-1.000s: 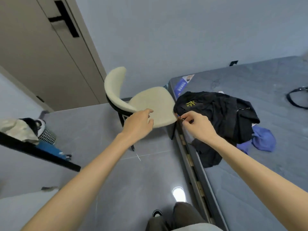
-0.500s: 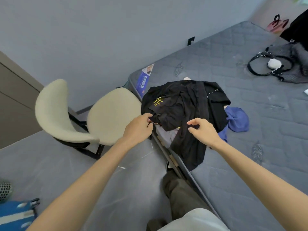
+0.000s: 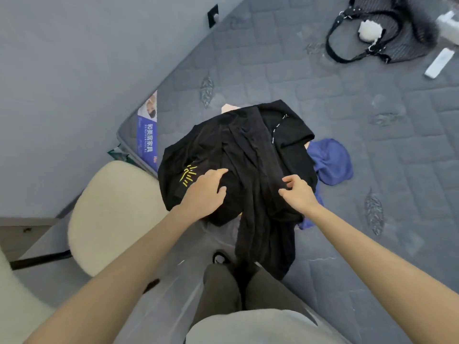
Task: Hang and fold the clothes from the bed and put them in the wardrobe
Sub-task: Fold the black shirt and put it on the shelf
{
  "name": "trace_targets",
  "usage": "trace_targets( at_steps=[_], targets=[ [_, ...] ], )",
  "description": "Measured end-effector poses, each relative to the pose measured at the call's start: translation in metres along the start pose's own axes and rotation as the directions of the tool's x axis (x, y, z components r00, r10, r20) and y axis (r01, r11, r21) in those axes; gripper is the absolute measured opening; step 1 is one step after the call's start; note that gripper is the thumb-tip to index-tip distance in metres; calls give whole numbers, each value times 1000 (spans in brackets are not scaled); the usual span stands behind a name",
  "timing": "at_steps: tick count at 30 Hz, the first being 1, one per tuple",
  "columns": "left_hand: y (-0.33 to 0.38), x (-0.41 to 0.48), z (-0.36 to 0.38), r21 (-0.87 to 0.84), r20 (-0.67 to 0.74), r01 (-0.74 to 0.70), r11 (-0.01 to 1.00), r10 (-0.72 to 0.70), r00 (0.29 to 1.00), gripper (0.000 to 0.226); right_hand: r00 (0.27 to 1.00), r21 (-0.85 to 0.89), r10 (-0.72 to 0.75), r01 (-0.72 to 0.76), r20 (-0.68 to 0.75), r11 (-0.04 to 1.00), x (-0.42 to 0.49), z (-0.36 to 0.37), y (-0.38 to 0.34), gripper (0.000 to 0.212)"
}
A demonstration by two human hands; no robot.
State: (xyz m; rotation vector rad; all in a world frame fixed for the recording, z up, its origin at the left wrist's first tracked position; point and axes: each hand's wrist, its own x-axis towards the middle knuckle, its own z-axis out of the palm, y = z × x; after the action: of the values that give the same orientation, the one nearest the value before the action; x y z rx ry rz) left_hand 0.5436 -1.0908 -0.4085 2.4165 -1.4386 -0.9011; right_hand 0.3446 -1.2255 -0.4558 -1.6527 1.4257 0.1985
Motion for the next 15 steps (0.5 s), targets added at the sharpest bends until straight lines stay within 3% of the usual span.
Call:
trace_targets(
  at_steps=[8,15],
  targets=[
    [11,142,16,289,236,-301,909,237,942,52,981,155,188,-178,-52,972,65,15,19,46],
    [8,248,54,368,371,-511,777,381,847,57,953,262,288,-256,-91,931,123,38,24,53]
  ],
)
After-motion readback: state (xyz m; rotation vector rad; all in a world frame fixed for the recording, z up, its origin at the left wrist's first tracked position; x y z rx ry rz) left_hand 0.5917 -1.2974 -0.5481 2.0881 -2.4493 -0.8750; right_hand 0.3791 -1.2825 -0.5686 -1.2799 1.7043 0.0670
